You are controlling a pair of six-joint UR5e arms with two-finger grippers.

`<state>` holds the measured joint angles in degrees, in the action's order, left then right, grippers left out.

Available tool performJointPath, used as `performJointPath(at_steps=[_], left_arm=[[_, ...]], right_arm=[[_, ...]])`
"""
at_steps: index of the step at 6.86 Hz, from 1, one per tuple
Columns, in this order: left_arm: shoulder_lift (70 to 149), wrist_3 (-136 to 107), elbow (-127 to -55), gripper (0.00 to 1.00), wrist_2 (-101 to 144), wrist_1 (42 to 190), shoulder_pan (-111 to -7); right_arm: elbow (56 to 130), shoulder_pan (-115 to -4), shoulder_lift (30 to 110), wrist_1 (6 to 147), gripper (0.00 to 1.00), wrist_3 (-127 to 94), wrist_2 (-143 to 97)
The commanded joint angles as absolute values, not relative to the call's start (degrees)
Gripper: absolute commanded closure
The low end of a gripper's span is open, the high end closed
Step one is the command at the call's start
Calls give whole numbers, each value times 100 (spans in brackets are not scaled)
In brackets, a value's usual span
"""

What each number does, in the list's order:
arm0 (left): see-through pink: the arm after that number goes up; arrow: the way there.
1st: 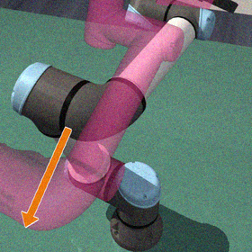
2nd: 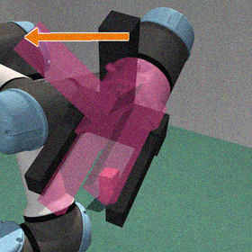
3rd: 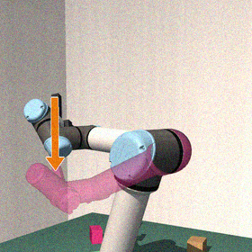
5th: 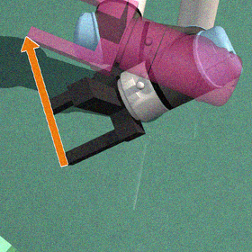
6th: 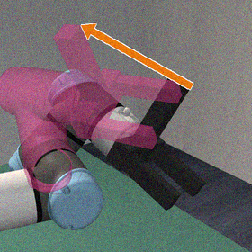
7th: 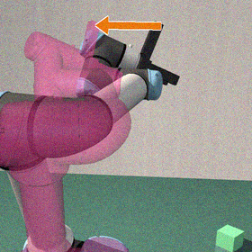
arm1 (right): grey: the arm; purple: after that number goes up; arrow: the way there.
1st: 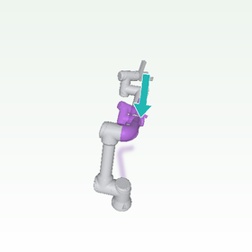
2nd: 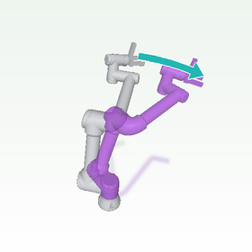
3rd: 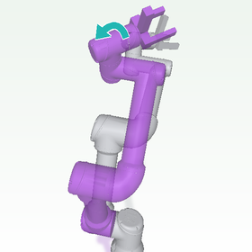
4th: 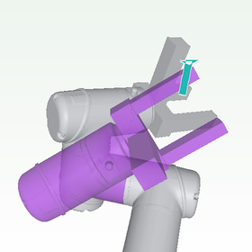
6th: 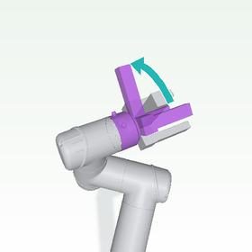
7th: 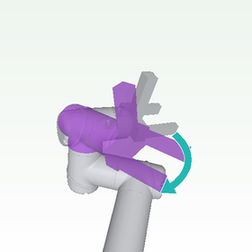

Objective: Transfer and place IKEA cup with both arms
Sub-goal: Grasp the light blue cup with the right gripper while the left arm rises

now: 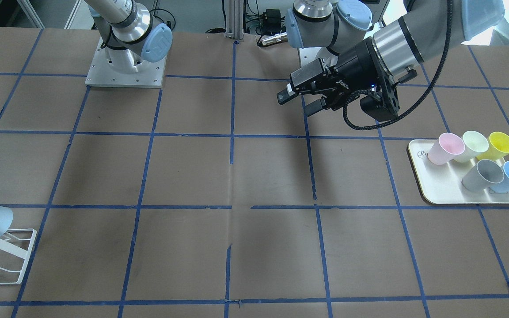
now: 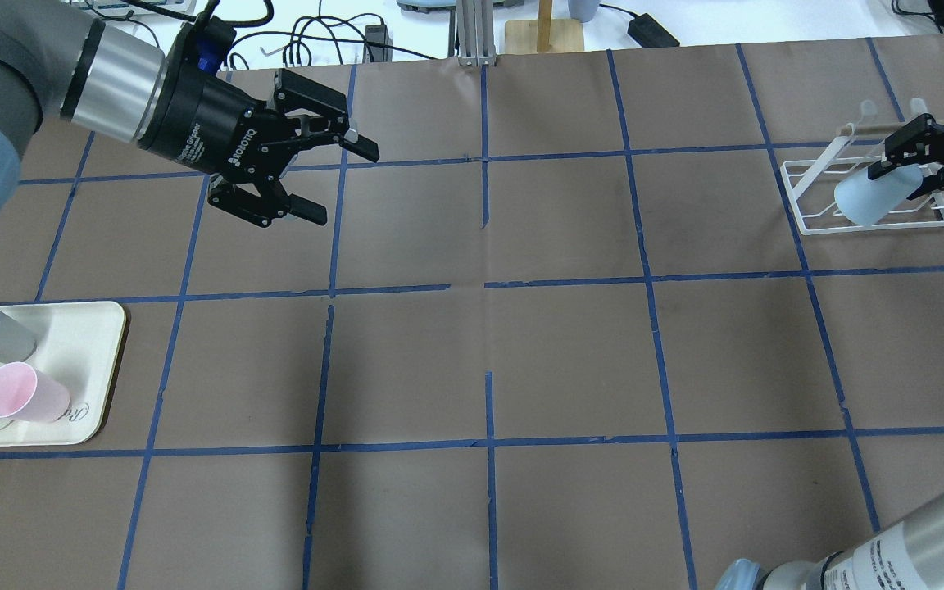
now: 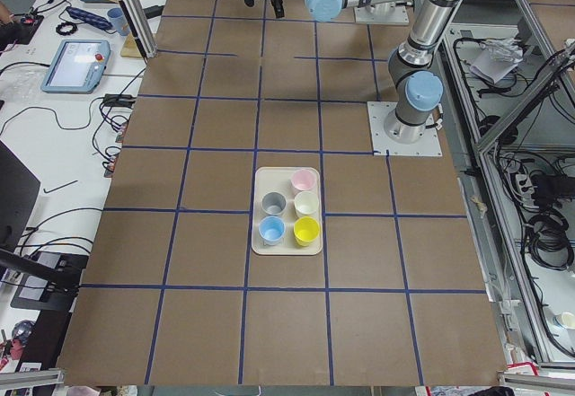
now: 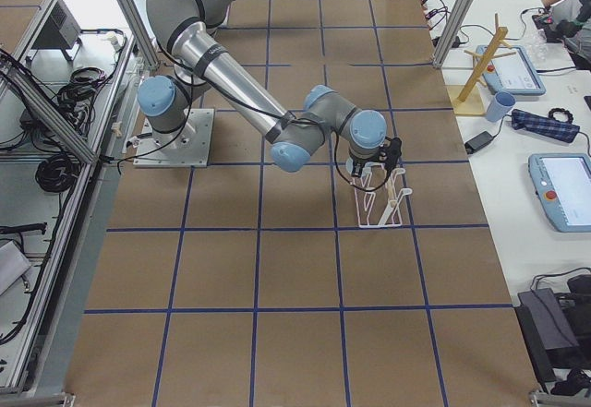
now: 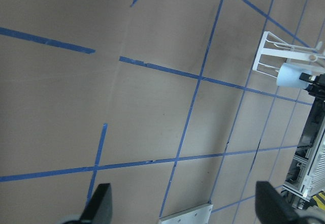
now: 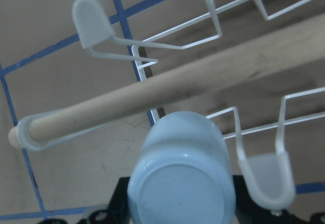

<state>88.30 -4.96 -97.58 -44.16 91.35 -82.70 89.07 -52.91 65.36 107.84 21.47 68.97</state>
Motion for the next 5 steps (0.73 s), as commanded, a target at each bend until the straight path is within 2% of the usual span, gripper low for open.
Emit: performJointPath(at_steps=[1,5], left_arm=[[8833,-510,-9765,0,-4122,9149,-8279],[8842,-475,-9791,0,-3709,9202,-8262]], right_arm=[[8886,-5291,6600,10784,39,2145,6908],[8842,-5353,7038,10469,42,2083,7004]])
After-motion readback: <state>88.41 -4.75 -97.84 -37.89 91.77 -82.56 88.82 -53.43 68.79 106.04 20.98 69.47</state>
